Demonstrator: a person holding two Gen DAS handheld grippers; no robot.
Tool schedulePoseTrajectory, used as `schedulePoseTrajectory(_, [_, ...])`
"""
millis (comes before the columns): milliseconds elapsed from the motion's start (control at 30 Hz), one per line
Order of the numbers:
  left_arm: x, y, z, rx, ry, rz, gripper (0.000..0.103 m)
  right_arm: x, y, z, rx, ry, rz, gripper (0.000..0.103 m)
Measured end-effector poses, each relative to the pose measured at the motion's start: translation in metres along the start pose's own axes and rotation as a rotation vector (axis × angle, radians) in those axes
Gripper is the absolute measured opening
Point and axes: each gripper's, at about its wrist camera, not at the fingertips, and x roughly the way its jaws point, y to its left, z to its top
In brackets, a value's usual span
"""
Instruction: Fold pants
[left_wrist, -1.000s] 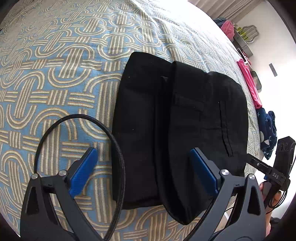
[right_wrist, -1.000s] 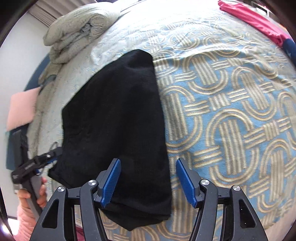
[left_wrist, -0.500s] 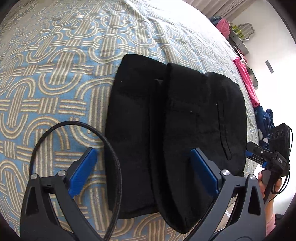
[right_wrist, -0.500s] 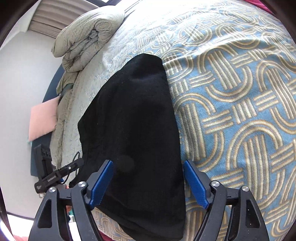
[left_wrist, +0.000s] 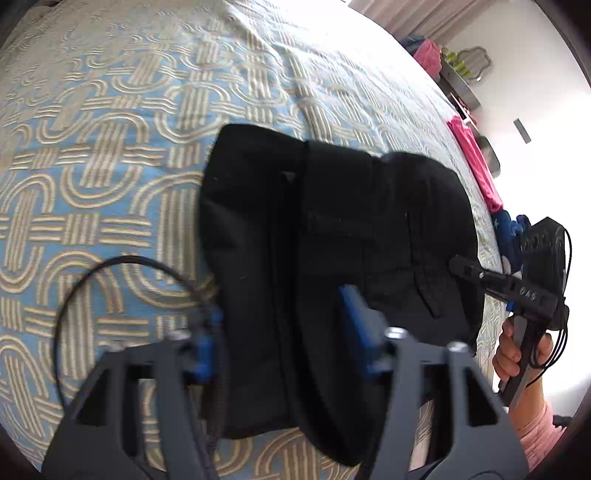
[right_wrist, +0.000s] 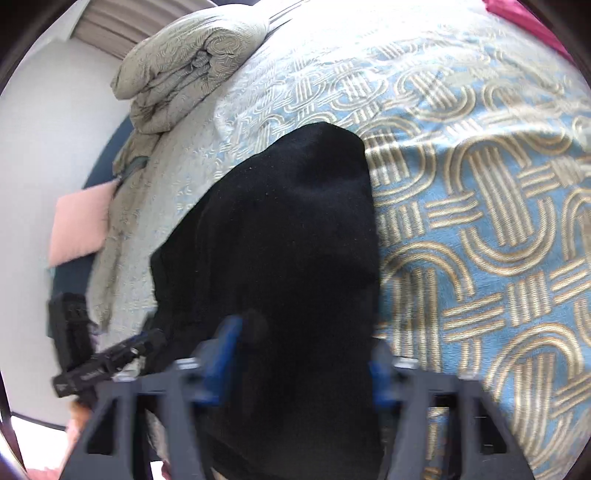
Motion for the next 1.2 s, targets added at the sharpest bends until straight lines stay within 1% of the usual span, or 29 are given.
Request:
schedulePoseTrajectory(33, [-0.003, 0.002, -0.001, -0.001, -0.009, -0.001, 0.034, -0.004, 0.004, -0.003, -0.013, -0.012, -0.005, 0.024])
schedulePoseTrajectory(67, [-0.007, 0.004, -0.001, 0.006, -0.02, 0.002, 0.033, -0.01, 0.009, -0.006, -0.03, -0.033, 0.015, 0.016])
schedulePoseTrajectory(100, [-0.009, 0.005, -0.002, 0.009, -0.024, 0.006, 0.033, -0.016, 0.013, -0.009, -0.049, -0.05, 0.028, 0.016])
schedulePoseTrajectory(167, [-0.006, 0.011, -0.003, 0.005, -0.009, 0.011, 0.033, -0.021, 0.018, -0.011, -0.076, -0.067, 0.025, 0.016])
schedulePoseTrajectory(233, [-0.001, 0.014, -0.003, -0.023, 0.002, 0.027, 0.035, -0.017, 0.017, -0.01, -0.084, -0.043, 0.0, 0.023])
schedulePoseTrajectory(267, [0.002, 0.016, -0.003, -0.043, 0.012, 0.029, 0.041, -0.012, 0.014, -0.009, -0.07, -0.022, -0.013, 0.03])
schedulePoseTrajectory(300, [0.005, 0.018, -0.004, -0.06, 0.022, 0.033, 0.05, -0.008, 0.009, -0.008, -0.043, -0.005, -0.012, 0.034])
schedulePoseTrajectory(333, [0.006, 0.019, -0.004, -0.077, 0.023, 0.05, 0.055, -0.004, 0.002, -0.007, -0.002, 0.011, 0.002, 0.038])
schedulePoseTrajectory(367, [0.007, 0.02, -0.005, -0.08, 0.02, 0.051, 0.056, -0.002, -0.003, -0.007, 0.031, 0.025, 0.016, 0.044])
schedulePoseTrajectory(467, [0.008, 0.018, -0.003, -0.071, 0.038, 0.046, 0.06, -0.001, -0.015, -0.008, 0.086, 0.041, 0.07, 0.05])
schedulePoseTrajectory(500, [0.009, 0.018, -0.001, -0.07, 0.047, 0.034, 0.065, 0.0, -0.017, -0.008, 0.094, 0.047, 0.089, 0.052])
schedulePoseTrajectory(533, [0.01, 0.016, 0.001, -0.069, 0.053, 0.023, 0.072, 0.0, -0.017, -0.008, 0.095, 0.05, 0.101, 0.058])
schedulePoseTrajectory(567, [0.011, 0.014, 0.002, -0.07, 0.057, 0.015, 0.073, 0.001, -0.019, -0.007, 0.092, 0.055, 0.111, 0.064])
schedulePoseTrajectory(667, [0.011, 0.011, 0.005, -0.082, 0.067, 0.025, 0.073, -0.001, -0.012, -0.01, 0.065, 0.073, 0.096, 0.074])
schedulePoseTrajectory(767, [0.005, 0.019, 0.005, -0.108, 0.062, 0.006, 0.074, 0.0, -0.002, -0.009, 0.02, 0.082, 0.043, 0.075])
schedulePoseTrajectory(833, [0.003, 0.027, 0.003, -0.136, 0.062, -0.027, 0.075, -0.002, -0.004, -0.012, -0.002, 0.078, 0.031, 0.075])
schedulePoseTrajectory(933, [0.0, 0.038, 0.0, -0.19, 0.064, -0.089, 0.078, -0.003, -0.006, -0.012, -0.002, 0.073, 0.035, 0.075])
schedulePoseTrajectory(1100, [0.004, 0.051, -0.002, -0.274, 0.09, -0.23, 0.08, -0.002, -0.006, -0.012, 0.021, 0.074, 0.042, 0.075])
schedulePoseTrajectory(1200, [0.003, 0.058, -0.003, -0.309, 0.091, -0.275, 0.08, -0.003, -0.005, -0.012, 0.001, 0.076, 0.035, 0.075])
